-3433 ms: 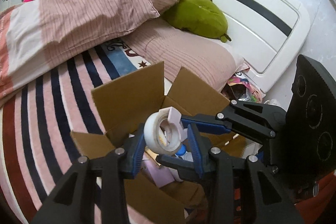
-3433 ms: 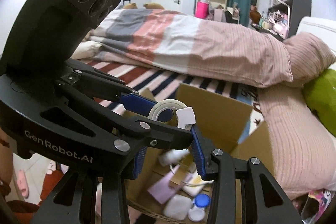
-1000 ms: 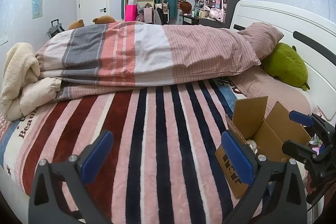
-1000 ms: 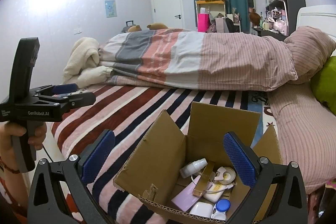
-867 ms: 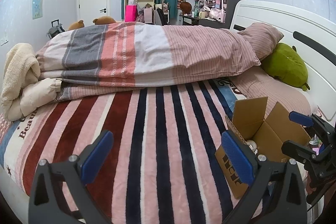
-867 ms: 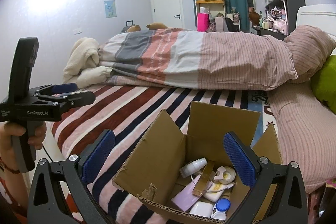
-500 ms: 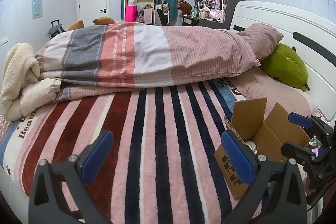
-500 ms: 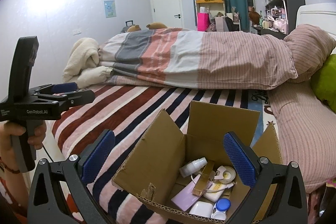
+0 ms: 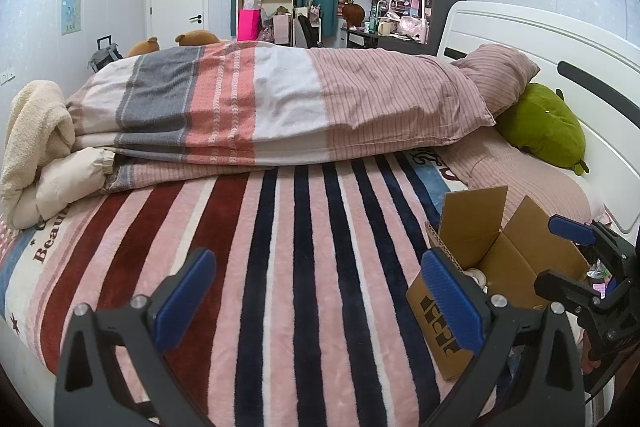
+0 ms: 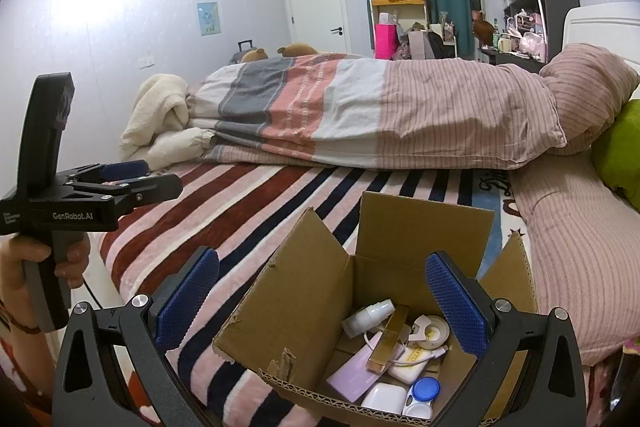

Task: Organize rigid objects

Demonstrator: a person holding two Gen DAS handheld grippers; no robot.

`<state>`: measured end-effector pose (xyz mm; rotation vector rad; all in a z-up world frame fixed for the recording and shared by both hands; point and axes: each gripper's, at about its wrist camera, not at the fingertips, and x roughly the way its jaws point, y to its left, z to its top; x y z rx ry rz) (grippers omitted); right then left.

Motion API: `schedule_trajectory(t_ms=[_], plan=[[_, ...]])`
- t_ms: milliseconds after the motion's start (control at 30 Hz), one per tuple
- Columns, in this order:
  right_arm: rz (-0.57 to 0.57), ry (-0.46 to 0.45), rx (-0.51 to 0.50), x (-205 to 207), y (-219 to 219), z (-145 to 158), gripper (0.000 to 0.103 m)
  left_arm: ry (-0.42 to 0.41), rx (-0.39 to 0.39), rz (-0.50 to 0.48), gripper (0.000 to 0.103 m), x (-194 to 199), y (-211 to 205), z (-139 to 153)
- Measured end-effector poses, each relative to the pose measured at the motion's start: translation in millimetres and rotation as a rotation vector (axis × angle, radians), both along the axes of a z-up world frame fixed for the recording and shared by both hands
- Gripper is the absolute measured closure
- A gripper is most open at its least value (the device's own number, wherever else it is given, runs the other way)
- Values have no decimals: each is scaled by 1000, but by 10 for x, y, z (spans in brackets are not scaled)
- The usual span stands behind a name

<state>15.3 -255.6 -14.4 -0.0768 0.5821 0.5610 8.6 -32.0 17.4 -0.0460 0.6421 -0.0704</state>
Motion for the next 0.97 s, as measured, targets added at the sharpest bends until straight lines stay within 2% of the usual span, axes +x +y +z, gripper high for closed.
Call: schedule_trajectory(t_ms=[967], plan=[[-10, 4, 3, -39, 96, -9, 0, -4, 0, -5, 1, 25, -27, 16]])
